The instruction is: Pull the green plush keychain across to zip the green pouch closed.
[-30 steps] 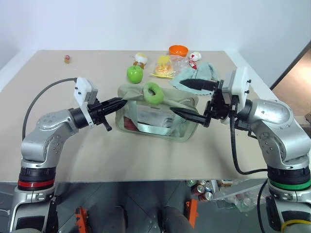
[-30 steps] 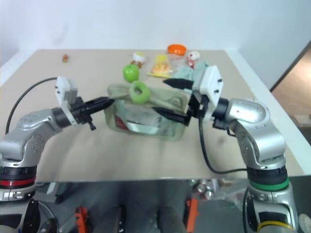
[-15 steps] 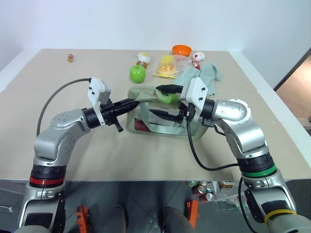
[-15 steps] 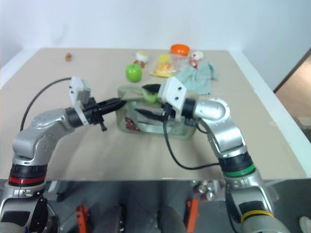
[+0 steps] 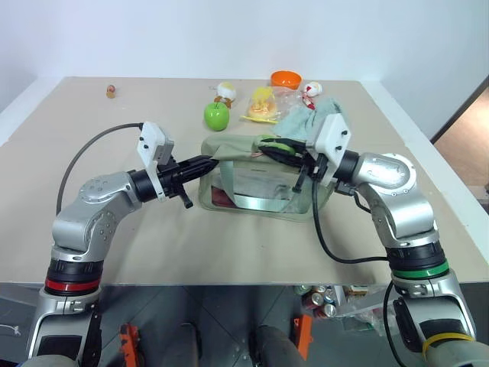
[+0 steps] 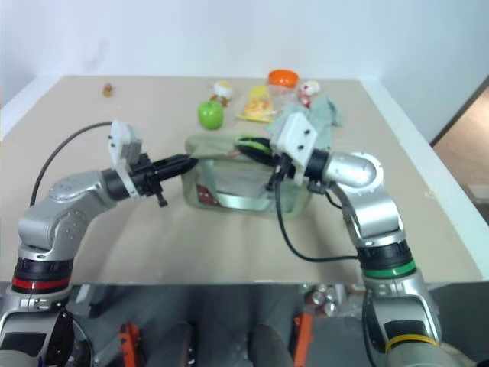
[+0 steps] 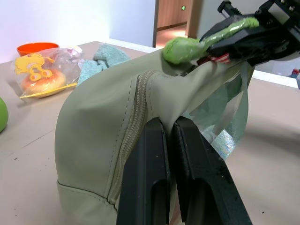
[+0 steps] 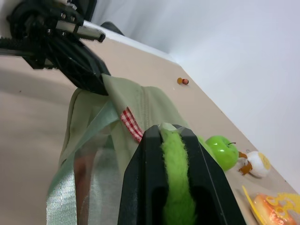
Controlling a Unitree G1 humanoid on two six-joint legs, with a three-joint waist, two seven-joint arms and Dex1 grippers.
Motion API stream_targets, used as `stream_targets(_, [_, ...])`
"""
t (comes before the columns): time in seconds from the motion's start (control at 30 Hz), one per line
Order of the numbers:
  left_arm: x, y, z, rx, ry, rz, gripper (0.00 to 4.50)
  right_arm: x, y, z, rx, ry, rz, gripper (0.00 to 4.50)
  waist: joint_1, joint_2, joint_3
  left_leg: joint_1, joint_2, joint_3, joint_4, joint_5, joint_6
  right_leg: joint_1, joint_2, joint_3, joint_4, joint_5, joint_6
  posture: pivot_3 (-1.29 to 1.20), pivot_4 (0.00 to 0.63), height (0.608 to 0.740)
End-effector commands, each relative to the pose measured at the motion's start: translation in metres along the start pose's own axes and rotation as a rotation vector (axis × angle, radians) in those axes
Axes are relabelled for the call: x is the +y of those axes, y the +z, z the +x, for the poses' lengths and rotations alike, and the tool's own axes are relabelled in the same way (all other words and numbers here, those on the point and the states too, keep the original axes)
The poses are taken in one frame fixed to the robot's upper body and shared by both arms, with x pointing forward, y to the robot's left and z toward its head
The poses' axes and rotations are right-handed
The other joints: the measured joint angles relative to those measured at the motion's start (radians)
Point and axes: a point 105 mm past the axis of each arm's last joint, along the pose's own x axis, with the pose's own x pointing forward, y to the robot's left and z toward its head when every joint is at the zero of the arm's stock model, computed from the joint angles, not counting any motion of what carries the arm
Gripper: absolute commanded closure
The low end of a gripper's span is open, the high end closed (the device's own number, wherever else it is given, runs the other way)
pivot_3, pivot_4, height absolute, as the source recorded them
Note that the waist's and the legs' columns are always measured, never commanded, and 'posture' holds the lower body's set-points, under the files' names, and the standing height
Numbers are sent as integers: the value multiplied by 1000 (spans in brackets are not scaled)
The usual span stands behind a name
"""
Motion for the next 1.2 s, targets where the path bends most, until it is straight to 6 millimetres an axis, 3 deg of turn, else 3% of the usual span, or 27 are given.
stream_targets(0.03, [2, 11, -1, -14, 8, 42, 4500, -24, 11, -30, 2, -90, -59, 4450, 2, 0, 0, 0, 0, 0, 0, 0, 0, 0, 0, 0, 0, 0, 0, 0, 150, 740])
stream_targets(0.37, [6, 12, -6, 9, 55, 63, 4500, -69, -19, -119, 318, -277, -173, 4450, 1, 0, 0, 0, 0, 0, 0, 0, 0, 0, 0, 0, 0, -1, 1, 0, 150, 740])
stream_targets(0.5, [7, 14, -8, -11, 86, 65, 4500, -70, -42, -145, 434, -386, -152, 4450, -1, 0, 0, 1, 0, 1, 0, 0, 0, 0, 0, 1, 0, -1, 1, 0, 150, 740])
stream_targets(0.77, [9, 12, 0, -49, 175, 79, 4500, 7, -106, -106, 447, -414, 62, 4450, -5, 0, 0, 1, 0, 0, 0, 1, -1, 0, 0, 1, 1, 0, 1, 0, 150, 740])
stream_targets(0.87, [9, 13, 3, -63, 193, 78, 4500, 10, -120, -100, 427, -469, 108, 4450, -5, 1, 0, 1, 0, 1, 0, 2, -2, 0, 0, 2, 1, 1, 2, 0, 150, 740])
stream_targets(1.0, [9, 11, 4, -77, 197, 32, 4500, -2, -123, -95, 346, -554, 196, 4450, -10, 1, 0, 2, 0, 1, 0, 4, -1, 1, 0, 3, 0, 4, 3, 0, 150, 740])
stream_targets(1.03, [8, 11, 4, -80, 190, 17, 4131, -7, -120, -95, 326, -559, 207, 3709, -11, 1, 0, 2, 0, 1, 0, 5, -1, 1, 0, 3, 0, 5, 3, 0, 150, 740])
stream_targets(1.2, [6, 15, 2, -80, 163, 11, 2428, -28, -87, -99, 153, -568, 296, 2061, -11, 1, 0, 1, 0, 1, 0, 5, 0, 1, 0, 3, 0, 5, 3, 0, 150, 740])
